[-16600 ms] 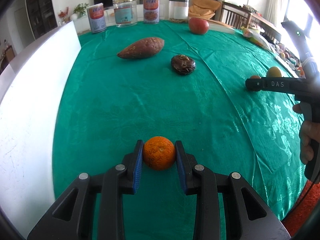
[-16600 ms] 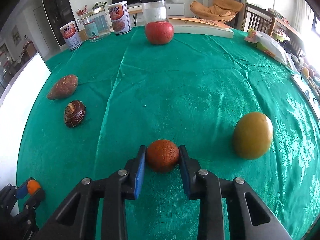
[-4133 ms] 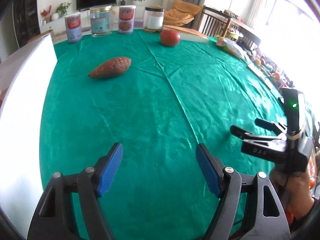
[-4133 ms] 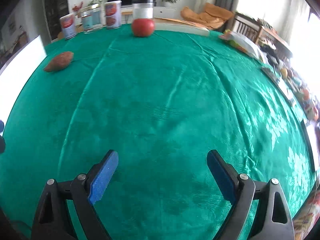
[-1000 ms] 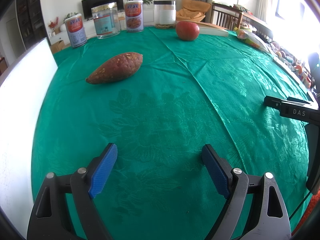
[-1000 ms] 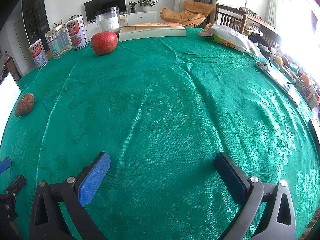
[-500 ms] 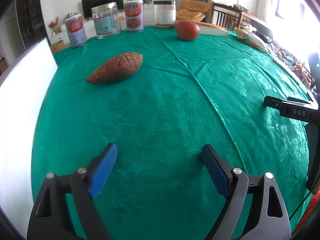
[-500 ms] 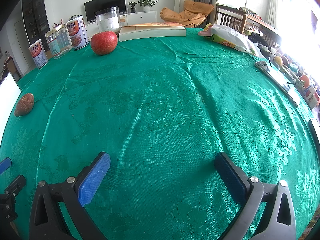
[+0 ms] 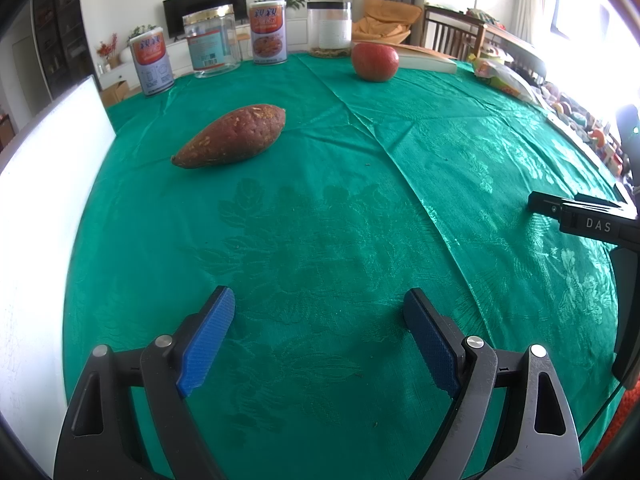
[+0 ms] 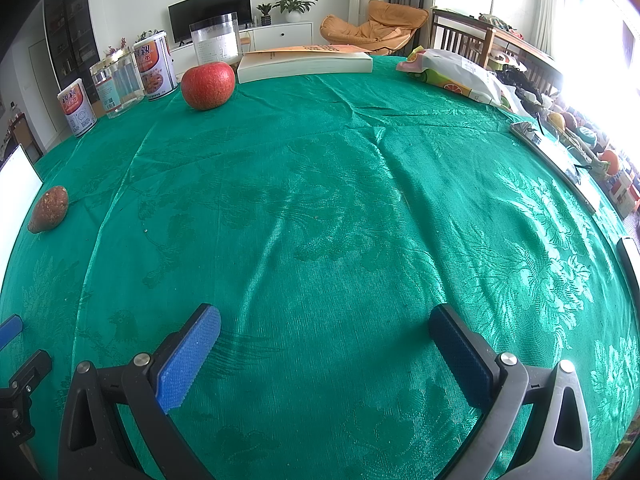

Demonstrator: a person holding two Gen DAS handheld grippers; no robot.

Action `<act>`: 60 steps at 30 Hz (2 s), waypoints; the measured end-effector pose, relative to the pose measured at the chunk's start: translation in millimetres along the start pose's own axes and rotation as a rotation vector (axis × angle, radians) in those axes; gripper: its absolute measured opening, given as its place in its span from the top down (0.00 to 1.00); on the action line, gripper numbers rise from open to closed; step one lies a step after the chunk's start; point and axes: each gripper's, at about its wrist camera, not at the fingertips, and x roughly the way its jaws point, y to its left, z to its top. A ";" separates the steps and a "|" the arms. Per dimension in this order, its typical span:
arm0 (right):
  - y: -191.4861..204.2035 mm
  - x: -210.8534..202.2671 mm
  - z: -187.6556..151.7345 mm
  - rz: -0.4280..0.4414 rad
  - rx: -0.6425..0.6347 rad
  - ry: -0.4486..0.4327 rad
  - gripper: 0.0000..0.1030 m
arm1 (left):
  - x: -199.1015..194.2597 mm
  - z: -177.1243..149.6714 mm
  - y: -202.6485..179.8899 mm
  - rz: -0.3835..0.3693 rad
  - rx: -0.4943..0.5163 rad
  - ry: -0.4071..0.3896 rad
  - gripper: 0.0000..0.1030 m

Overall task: Organize fruits
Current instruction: 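Lower the left gripper onto the sweet potato and close it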

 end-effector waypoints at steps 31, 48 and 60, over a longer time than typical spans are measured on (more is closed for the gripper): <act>-0.2 0.1 0.1 0.000 0.000 0.000 0.00 | 80.9 142.2 55.8 0.103 0.126 0.210 0.26; -0.1 -0.1 0.2 0.000 0.000 0.000 0.00 | 43.8 77.4 88.0 -0.118 -0.412 0.260 0.60; -0.1 -0.1 0.2 0.000 0.000 0.000 0.00 | 6.2 23.8 38.7 -0.091 -0.251 0.124 0.30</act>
